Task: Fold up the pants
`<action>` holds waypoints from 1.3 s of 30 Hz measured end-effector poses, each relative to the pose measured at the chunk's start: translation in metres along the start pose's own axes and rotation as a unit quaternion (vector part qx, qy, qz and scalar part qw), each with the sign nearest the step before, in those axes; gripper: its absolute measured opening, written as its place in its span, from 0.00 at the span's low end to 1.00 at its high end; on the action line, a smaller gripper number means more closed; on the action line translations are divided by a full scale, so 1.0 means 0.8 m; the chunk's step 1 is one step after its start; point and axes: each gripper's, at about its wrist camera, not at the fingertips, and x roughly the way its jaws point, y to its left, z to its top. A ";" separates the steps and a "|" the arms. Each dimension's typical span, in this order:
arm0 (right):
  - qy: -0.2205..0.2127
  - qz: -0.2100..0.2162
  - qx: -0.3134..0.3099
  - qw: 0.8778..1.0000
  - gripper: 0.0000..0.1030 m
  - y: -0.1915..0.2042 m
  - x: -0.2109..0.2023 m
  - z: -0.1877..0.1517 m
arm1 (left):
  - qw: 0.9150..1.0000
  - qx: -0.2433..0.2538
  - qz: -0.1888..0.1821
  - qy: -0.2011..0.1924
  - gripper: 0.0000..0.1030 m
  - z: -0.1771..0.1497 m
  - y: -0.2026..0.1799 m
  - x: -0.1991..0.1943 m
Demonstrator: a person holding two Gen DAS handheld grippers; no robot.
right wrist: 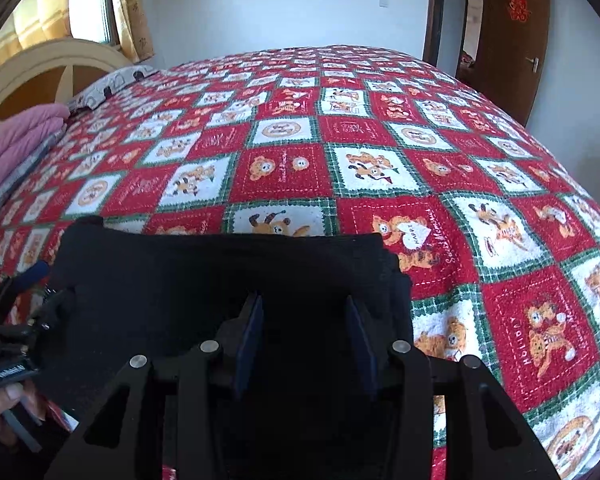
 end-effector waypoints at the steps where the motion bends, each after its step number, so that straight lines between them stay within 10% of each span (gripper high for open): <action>1: 0.000 -0.002 -0.004 1.000 0.44 0.000 0.001 -0.001 | 1.000 0.002 -0.002 0.002 1.00 -0.001 -0.001 -0.002; 21: -0.005 0.003 -0.010 1.000 0.46 0.019 -0.042 0.021 | 0.999 0.016 -0.032 0.016 1.00 -0.030 -0.003 -0.023; 32: 0.057 0.177 -0.098 0.978 0.53 0.157 0.009 0.078 | 0.999 0.034 -0.035 0.016 1.00 -0.043 -0.009 -0.029; 39: 0.121 0.105 -0.120 0.980 0.66 0.184 0.091 0.079 | 0.999 0.019 -0.044 0.020 1.00 -0.045 0.000 -0.025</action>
